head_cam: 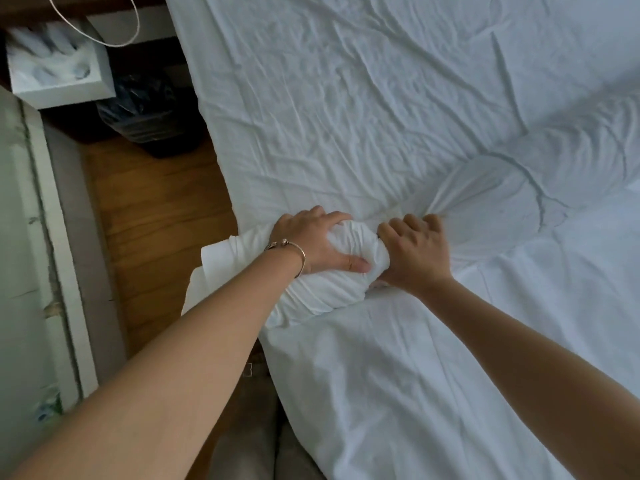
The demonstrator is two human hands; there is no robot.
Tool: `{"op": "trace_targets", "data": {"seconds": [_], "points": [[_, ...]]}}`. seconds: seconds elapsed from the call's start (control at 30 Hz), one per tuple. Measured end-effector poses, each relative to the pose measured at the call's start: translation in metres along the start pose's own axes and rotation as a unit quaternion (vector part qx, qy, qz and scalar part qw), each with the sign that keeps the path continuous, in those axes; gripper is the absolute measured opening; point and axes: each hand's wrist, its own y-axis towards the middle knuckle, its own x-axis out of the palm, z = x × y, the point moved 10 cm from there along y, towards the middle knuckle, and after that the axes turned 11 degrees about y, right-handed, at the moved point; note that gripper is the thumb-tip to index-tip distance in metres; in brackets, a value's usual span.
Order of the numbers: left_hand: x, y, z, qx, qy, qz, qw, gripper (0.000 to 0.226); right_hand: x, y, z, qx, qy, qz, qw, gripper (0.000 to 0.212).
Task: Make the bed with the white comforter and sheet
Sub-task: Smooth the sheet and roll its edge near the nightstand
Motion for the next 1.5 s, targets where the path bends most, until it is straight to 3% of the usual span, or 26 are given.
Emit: {"op": "trace_targets", "data": {"seconds": [0.1,0.2,0.27,0.33,0.4,0.53,0.63,0.87,1.0,1.1,1.2,1.27,1.4,1.5], "points": [[0.006,-0.016,0.012,0.026,0.017,0.100,0.994,0.093,-0.007,-0.022,-0.001,-0.010,-0.027,0.050,0.998,0.055],[0.011,-0.033,0.020,0.013,0.042,0.179,0.983,0.092,-0.009,-0.036,0.000,-0.006,-0.022,0.048,0.999,0.062],[0.016,-0.039,0.024,0.005,0.047,0.202,0.978,0.092,-0.009,-0.036,-0.002,-0.026,-0.017,-0.014,0.999,0.079],[0.020,-0.042,0.026,0.002,0.054,0.219,0.974,0.091,-0.008,-0.026,0.001,-0.050,-0.007,-0.145,0.988,0.095],[0.021,-0.046,0.028,0.001,0.059,0.247,0.967,0.088,-0.016,-0.009,0.015,-0.019,0.039,-0.242,0.969,0.102],[0.024,-0.059,0.042,0.016,0.076,0.313,0.946,0.082,-0.002,0.020,0.018,-0.032,0.029,-0.308,0.950,0.136],[0.027,-0.072,0.050,0.013,0.078,0.354,0.932,0.080,0.032,0.010,0.009,-0.051,0.004,-0.390,0.920,0.130],[0.024,-0.091,0.059,-0.012,0.053,0.309,0.949,0.089,0.032,-0.002,0.006,-0.058,0.002,-0.275,0.960,0.099],[0.009,-0.080,0.039,-0.051,-0.094,0.175,0.979,0.108,0.022,-0.020,0.008,-0.066,0.026,-0.211,0.975,0.093],[0.014,-0.053,0.034,-0.053,-0.052,0.079,0.994,0.116,0.020,-0.034,0.012,-0.068,0.040,-0.161,0.984,0.089],[0.047,-0.044,0.042,-0.053,-0.007,-0.030,0.998,0.110,0.014,-0.047,0.010,-0.057,0.042,-0.119,0.990,0.079],[0.053,-0.048,0.049,-0.048,0.013,0.002,0.999,0.103,0.008,-0.058,0.006,-0.065,0.037,-0.089,0.993,0.070],[0.055,-0.067,0.066,-0.043,0.039,0.134,0.989,0.091,-0.008,-0.087,0.001,-0.087,0.016,0.010,0.996,0.029],[0.066,-0.088,0.082,-0.028,0.061,0.230,0.971,0.085,-0.009,-0.112,0.001,-0.098,-0.003,0.017,0.995,0.039]]}}
